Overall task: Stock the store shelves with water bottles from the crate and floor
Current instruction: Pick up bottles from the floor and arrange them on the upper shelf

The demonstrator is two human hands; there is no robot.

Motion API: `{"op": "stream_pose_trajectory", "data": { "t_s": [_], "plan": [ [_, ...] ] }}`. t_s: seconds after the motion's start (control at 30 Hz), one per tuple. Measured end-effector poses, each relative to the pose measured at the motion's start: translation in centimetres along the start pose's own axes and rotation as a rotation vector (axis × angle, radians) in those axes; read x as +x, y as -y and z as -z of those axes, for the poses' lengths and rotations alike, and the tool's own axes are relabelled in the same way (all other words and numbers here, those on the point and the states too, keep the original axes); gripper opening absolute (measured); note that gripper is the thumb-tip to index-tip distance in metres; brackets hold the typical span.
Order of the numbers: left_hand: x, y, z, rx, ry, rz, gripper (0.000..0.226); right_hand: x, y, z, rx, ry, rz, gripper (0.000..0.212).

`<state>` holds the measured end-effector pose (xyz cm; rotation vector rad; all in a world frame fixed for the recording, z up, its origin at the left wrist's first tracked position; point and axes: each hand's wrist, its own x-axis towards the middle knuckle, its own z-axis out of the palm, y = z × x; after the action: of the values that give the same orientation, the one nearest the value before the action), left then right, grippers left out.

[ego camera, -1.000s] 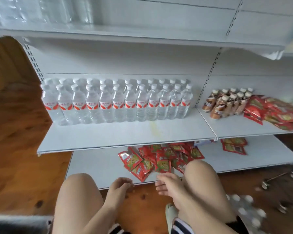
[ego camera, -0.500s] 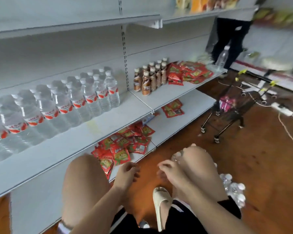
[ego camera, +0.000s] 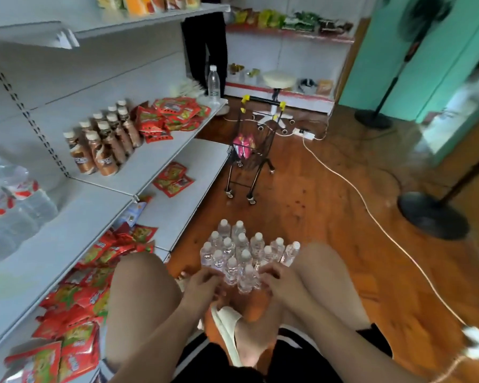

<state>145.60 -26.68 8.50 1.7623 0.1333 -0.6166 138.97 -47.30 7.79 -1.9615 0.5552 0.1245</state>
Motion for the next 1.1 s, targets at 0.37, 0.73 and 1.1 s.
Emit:
{"op": "stream_pose_trajectory", "data": {
  "t_s": [0.37, 0.73, 1.1],
  "plan": [
    [3.8, -0.3, -5.7, 0.057, 0.193, -0.01, 0.011, -0.8, -1.2, 1.7, -0.094, 0.002, -0.073, 0.015],
    [8.7, -1.1, -10.1, 0.133, 0.283, -0.005, 0.01, 7.2, -4.8, 4.5, 0.059, -0.082, -0.34, 0.007],
    [19.3, 1.8, -15.8, 0.232, 0.299, 0.231, 0.015, 20.7, -13.5, 8.9, -0.645, -0.049, -0.386, 0.028]
  ]
}}
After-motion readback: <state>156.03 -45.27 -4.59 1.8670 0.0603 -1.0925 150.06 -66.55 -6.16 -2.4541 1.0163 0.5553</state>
